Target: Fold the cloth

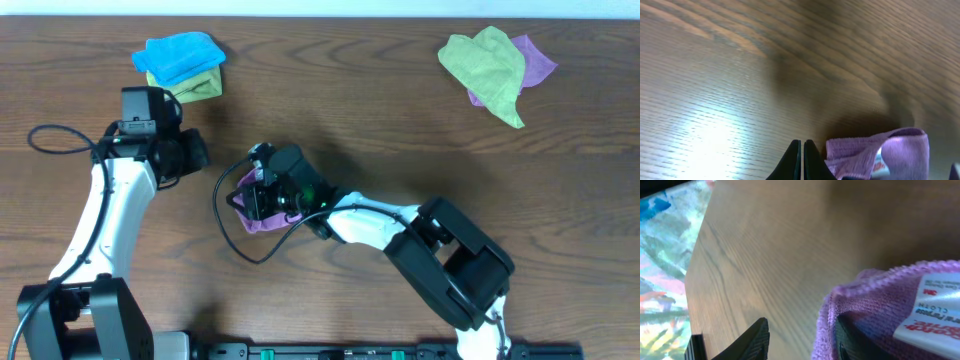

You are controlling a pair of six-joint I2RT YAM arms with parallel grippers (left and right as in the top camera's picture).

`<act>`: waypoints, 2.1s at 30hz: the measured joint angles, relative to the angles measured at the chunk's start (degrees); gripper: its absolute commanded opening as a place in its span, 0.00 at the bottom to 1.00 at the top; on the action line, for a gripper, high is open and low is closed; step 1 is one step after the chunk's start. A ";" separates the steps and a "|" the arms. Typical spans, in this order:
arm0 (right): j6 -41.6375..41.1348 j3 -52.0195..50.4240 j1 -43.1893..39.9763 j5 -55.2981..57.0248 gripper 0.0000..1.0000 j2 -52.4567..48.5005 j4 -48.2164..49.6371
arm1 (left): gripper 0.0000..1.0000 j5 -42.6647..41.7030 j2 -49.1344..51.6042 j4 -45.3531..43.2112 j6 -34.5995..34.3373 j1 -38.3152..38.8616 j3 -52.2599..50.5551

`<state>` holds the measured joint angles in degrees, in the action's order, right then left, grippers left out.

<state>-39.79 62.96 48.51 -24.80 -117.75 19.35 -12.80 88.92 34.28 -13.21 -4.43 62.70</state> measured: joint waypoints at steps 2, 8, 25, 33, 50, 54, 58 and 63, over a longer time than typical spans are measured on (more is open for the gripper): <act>0.11 0.00 0.68 0.35 0.43 0.00 -0.28 | 0.06 -0.07 0.00 0.04 0.00 -0.83 0.00; 2.14 0.00 1.07 0.15 0.47 0.00 0.31 | 0.07 -0.09 -0.50 0.52 0.04 -2.29 0.00; 13.77 0.46 -5.16 1.99 0.80 19.96 -24.09 | 0.43 -5.53 -7.50 3.50 1.14 -4.37 0.02; 23.80 0.22 -13.16 8.98 0.86 39.19 -51.43 | 0.52 -9.73 -7.52 11.37 0.66 -4.44 -0.04; 27.56 -29.77 -37.35 10.93 0.99 86.68 -61.53 | 0.64 -25.68 -7.72 -1.75 -13.07 -4.48 -19.93; 24.68 -33.38 -41.05 10.93 0.99 90.36 -61.96 | 0.76 -26.86 -7.72 -5.27 -17.07 -4.46 -24.02; 22.60 -34.38 -42.58 10.91 0.99 90.51 -61.96 | 0.88 -28.11 -7.72 -11.04 -20.13 -4.46 -29.03; 22.01 -34.40 -42.84 10.91 0.99 90.53 -61.94 | 0.95 -29.88 -7.78 -16.22 -22.58 -4.46 -32.48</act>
<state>-17.78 28.56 5.67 -13.89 -27.22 -42.59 -42.68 81.14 18.06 -35.79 -8.88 30.22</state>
